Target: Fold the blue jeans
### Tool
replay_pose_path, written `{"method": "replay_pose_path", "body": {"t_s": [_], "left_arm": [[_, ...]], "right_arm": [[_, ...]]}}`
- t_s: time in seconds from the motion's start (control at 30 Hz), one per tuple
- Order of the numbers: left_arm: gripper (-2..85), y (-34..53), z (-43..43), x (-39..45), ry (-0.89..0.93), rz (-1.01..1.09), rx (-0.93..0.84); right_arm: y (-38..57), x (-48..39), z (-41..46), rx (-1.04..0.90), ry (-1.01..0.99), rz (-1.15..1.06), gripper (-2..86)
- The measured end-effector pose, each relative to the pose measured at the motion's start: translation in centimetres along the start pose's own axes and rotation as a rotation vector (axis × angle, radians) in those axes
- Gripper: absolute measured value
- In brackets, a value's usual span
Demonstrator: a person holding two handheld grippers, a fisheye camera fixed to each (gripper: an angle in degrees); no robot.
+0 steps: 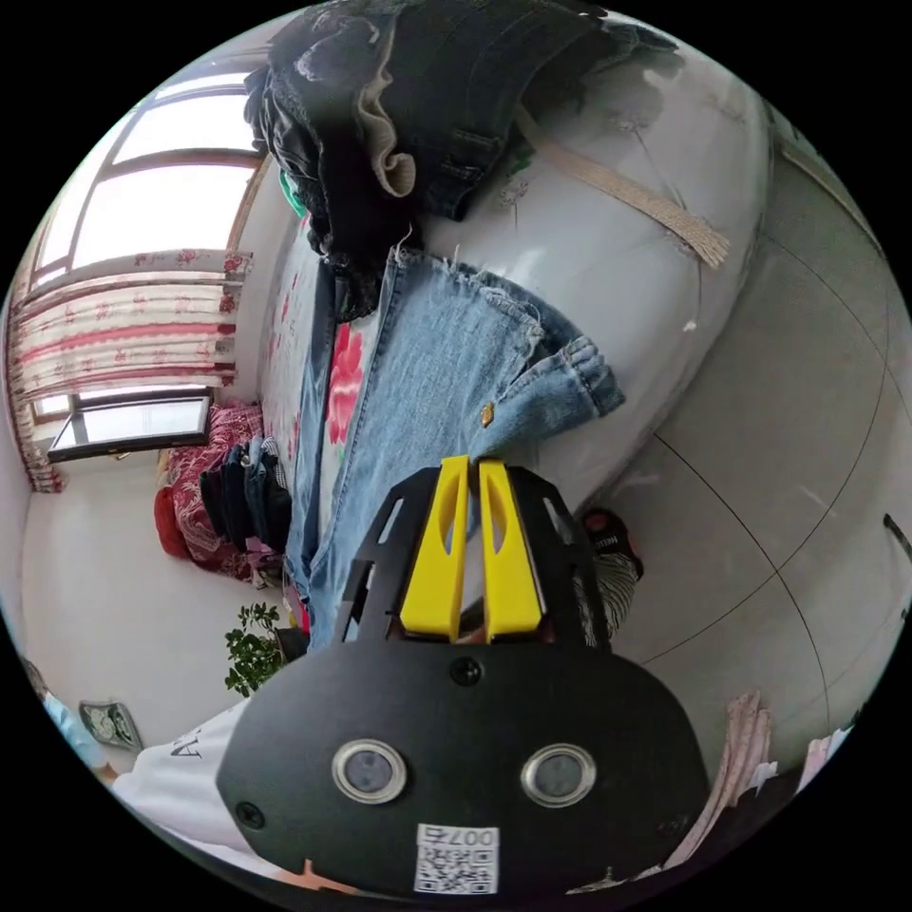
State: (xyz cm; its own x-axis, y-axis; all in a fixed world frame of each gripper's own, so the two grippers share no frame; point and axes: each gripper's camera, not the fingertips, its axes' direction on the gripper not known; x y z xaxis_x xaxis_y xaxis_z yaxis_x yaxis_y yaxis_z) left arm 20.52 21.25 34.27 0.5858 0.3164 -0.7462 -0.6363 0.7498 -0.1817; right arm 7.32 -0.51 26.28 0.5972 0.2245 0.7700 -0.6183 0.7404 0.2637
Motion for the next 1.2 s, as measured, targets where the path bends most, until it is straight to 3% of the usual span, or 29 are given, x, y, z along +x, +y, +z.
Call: {"method": "replay_pose_path", "body": {"t_s": [0.27,0.4,0.8,0.93,1.07,1.13,1.2], "left_arm": [[-0.9,-2.4,-2.2,3.6,0.309,0.077,0.148],[-0.9,-3.7,-3.8,6.7,0.357,0.157,0.223],[-0.8,-10.7,-2.3,12.3,0.308,0.122,0.251],[-0.1,-18.6,2.4,16.8,0.232,0.179,0.201],[4.2,-25.8,8.2,19.4,0.292,0.076,0.404],[5.0,-27.3,10.1,20.8,0.311,0.069,0.380],[5.7,-27.3,11.6,23.5,0.207,0.194,0.308]], "right_arm": [[-1.8,-9.1,-6.0,0.225,-0.509,-0.267,-0.1],[-1.3,-13.1,-8.4,0.323,-0.574,-0.404,-0.1],[-5.5,-20.7,-3.9,0.423,-0.436,-0.334,0.2],[-13.2,-28.8,2.9,0.386,-0.202,-0.380,1.9],[-21.1,-34.7,13.8,0.258,-0.017,-0.447,7.2],[-22.9,-35.4,17.6,0.158,0.061,-0.462,8.1],[-23.3,-34.9,19.6,0.139,0.095,-0.486,8.4]]}}
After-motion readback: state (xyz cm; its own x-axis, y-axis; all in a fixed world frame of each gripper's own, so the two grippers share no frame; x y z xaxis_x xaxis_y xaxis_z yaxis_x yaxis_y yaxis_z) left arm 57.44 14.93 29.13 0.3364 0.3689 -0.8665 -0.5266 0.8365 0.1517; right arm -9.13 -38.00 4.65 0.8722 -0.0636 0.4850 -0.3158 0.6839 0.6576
